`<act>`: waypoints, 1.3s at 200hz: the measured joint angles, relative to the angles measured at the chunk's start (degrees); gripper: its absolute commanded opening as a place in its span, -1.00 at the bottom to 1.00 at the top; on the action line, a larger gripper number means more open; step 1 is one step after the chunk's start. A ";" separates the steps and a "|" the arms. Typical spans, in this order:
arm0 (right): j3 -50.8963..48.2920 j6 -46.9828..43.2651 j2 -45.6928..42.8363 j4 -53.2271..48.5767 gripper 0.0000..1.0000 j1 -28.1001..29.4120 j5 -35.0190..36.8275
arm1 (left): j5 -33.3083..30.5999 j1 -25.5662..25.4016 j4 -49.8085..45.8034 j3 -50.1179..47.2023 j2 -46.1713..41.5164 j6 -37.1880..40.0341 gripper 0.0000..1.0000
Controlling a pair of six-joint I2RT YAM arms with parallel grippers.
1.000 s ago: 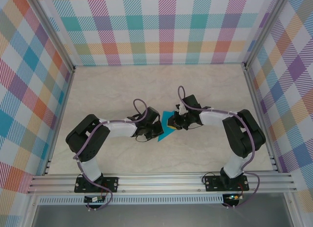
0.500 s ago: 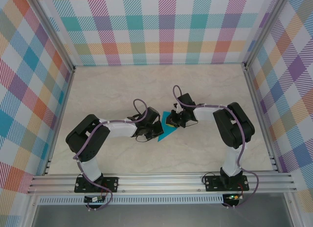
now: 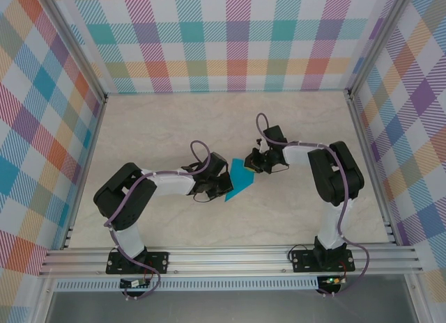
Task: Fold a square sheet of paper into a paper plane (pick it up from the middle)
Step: Fourth fold the wing at the center of the table.
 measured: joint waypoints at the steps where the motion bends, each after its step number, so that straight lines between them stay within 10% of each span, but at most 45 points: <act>1: 0.07 0.00 0.04 0.04 -0.76 -0.13 -0.02 | 0.00 -0.02 0.02 0.00 0.00 0.00 -0.97; 112: 4.68 -3.39 -0.87 -2.12 -0.69 -4.46 0.39 | -0.42 -0.20 -0.17 0.00 -0.11 0.44 -0.97; 260: -4.33 2.01 -1.03 4.98 -0.79 4.81 -4.98 | -0.63 -0.20 -3.32 0.48 -1.14 2.27 -0.90</act>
